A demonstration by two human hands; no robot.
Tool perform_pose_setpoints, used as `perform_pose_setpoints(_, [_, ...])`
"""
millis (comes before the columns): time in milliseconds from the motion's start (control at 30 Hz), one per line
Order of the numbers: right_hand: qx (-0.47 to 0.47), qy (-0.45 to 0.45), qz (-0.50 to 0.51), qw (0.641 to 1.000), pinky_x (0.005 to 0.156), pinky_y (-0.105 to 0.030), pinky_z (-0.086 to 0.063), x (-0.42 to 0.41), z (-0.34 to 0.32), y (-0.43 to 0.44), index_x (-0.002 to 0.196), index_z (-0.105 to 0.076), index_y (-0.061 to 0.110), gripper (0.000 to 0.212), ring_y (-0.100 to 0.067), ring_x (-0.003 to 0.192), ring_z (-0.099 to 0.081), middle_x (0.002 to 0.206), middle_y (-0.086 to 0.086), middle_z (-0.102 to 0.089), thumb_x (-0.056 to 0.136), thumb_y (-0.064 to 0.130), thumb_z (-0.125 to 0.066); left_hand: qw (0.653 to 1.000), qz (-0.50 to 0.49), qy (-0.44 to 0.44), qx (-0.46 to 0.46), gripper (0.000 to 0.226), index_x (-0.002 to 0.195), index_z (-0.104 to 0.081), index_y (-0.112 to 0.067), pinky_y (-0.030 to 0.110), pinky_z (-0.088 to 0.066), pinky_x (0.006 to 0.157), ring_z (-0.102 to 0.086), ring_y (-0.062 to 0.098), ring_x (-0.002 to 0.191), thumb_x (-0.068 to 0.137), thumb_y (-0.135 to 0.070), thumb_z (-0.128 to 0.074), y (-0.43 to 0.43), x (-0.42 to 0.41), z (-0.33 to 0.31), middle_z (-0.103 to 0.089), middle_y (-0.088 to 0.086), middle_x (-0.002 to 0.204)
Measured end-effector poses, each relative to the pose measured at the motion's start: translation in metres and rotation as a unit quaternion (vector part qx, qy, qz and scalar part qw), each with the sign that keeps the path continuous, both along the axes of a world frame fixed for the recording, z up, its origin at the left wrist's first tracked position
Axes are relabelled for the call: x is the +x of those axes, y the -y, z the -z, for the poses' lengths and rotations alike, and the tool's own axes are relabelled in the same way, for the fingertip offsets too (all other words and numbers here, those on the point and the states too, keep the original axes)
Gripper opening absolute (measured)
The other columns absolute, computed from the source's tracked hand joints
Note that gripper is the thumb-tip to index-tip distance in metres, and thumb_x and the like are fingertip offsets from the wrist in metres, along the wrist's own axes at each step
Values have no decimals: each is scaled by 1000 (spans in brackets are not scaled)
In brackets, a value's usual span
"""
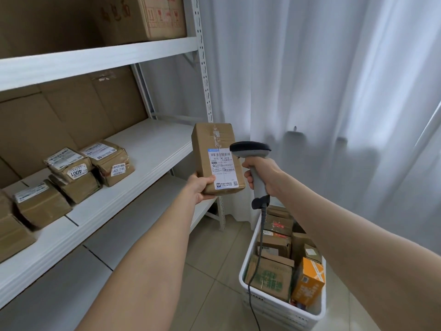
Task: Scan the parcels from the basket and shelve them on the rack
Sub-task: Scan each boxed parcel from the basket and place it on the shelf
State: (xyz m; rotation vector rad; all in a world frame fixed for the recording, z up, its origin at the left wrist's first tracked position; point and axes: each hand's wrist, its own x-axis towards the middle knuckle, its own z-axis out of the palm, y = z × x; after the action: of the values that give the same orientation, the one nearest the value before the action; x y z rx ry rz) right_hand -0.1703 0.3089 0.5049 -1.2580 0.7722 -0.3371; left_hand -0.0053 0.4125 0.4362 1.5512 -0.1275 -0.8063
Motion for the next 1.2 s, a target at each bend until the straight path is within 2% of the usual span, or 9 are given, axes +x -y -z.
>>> perform_pose_setpoints(167, [18,36,11,999,47,-23,-47,37,-4,-8,93,-59,3,5,-14,46,-51,66,-10,-58,88,4,-61,1000,-17,5,-7,36,120,-47,-16,53,-55,74,-63,29,98,89,-5,-62,-23,28,-14,-62,12,123])
perform_pose_setpoints(300, [23,37,28,999,58,-29,-51,74,-2,-16,99,-60,2,15,-16,59,-52,76,-8,-57,85,4,-65,999,-44,5,-29,32,117,-49,-17,50,-53,62,-61,28,95,89,-6,-62,-44,57,-31,-61,11,122])
perform_pose_setpoints(467, [29,44,30,998,63,-36,-53,122,0,-25,85,-56,12,13,-19,64,-57,74,-7,-58,83,4,-67,996,-90,5,-16,34,120,-51,-15,51,-53,62,-60,28,92,89,-13,-65,-61,91,-49,-60,8,112])
perform_pose_setpoints(600, [77,72,-8,994,56,-34,-56,164,4,-31,104,-61,11,27,-24,65,-66,83,-11,-68,80,7,-72,992,-127,-1,-18,31,118,-51,-16,52,-55,67,-58,24,78,91,-20,-64,-62,116,-56,-61,5,96])
perform_pose_setpoints(700, [79,88,-25,993,54,-33,-56,201,5,-30,112,-62,7,33,-25,69,-68,89,-12,-71,81,8,-73,987,-158,4,-25,35,124,-50,-15,52,-56,71,-59,26,84,92,-22,-62,-59,135,-61,-61,7,106])
perform_pose_setpoints(867, [51,65,-69,994,85,-46,-57,274,14,-16,114,-57,8,40,-30,92,-66,105,-15,-67,80,18,-77,978,-210,6,-19,39,129,-47,-16,53,-55,81,-55,33,111,94,-28,-59,-45,179,-62,-56,11,126])
perform_pose_setpoints(1000, [59,46,-97,993,80,-43,-56,332,22,2,108,-54,11,38,-27,83,-60,97,-13,-62,79,19,-77,969,-246,-18,-7,36,126,-47,-14,55,-54,84,-55,35,113,95,-30,-56,-32,219,-59,-54,14,126])
perform_pose_setpoints(1067, [63,36,-112,991,68,-39,-57,357,26,8,107,-53,10,37,-27,79,-59,93,-13,-61,80,18,-76,966,-257,-25,8,34,126,-47,-14,54,-53,85,-56,34,109,97,-31,-53,-26,236,-57,-54,13,125])
perform_pose_setpoints(1200, [71,25,-138,988,59,-34,-51,397,41,15,113,-55,6,37,-26,71,-57,88,-13,-59,82,15,-74,960,-274,-47,36,27,121,-50,-14,53,-55,76,-57,30,83,100,-31,-47,-17,262,-49,-58,11,100])
